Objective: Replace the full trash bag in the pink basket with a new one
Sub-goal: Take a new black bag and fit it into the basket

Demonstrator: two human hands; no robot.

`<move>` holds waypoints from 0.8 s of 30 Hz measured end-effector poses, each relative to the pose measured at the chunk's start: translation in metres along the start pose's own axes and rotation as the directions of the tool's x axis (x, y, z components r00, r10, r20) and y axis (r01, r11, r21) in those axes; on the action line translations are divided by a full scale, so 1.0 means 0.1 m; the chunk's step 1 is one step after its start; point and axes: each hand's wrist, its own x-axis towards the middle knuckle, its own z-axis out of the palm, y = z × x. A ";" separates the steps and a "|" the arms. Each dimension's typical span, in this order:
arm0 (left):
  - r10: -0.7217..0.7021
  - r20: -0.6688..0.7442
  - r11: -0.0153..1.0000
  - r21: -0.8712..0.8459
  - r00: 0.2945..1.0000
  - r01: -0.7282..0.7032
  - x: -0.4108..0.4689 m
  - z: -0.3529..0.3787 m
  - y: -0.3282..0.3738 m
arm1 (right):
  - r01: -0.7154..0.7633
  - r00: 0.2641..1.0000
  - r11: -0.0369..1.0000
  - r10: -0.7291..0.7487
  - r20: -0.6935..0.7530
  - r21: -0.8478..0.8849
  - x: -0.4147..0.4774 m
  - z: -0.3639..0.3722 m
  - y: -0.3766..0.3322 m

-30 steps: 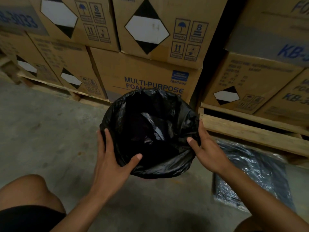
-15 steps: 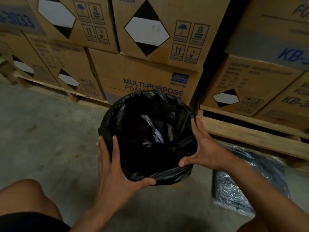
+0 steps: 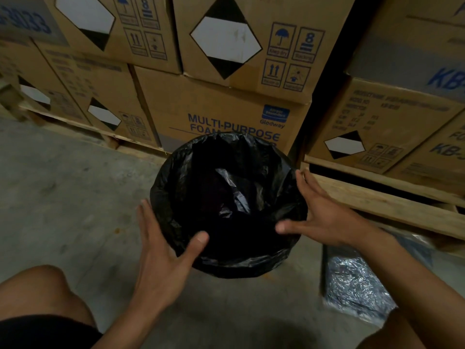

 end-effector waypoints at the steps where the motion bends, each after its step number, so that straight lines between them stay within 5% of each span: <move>1: 0.012 -0.016 1.000 -0.001 1.000 -0.012 0.03 0.01 -0.02 | 0.007 0.999 1.000 -0.007 -0.050 -0.004 0.02 0.03 0.00; 6: -0.048 -0.007 0.998 0.050 0.999 0.048 0.08 0.03 -0.01 | -0.019 0.983 0.927 -0.052 -0.178 -0.373 0.07 0.12 0.03; 9: 0.168 -0.090 0.949 0.284 0.982 -0.136 0.08 0.02 0.02 | 0.132 0.935 0.806 -0.295 -0.198 -0.577 0.09 0.04 -0.05; 12: 0.497 0.251 0.699 0.450 0.830 -0.555 0.07 0.06 0.03 | 0.217 0.952 0.702 -0.307 -0.013 -0.679 0.24 -0.01 -0.03; 15: 0.522 0.523 0.472 0.481 0.674 -0.739 0.08 0.07 -0.09 | 0.238 0.961 0.644 -0.263 0.082 -0.727 0.31 -0.09 -0.01; 19: 0.495 0.560 0.430 0.506 0.664 -0.748 0.13 0.02 -0.10 | 0.309 0.917 0.595 -0.393 0.067 -0.742 0.43 -0.24 -0.12; 24: 0.514 0.633 0.404 0.417 0.579 -0.815 0.03 0.09 0.00 | 0.248 0.968 0.535 -0.116 0.220 -0.807 0.76 -0.27 -0.15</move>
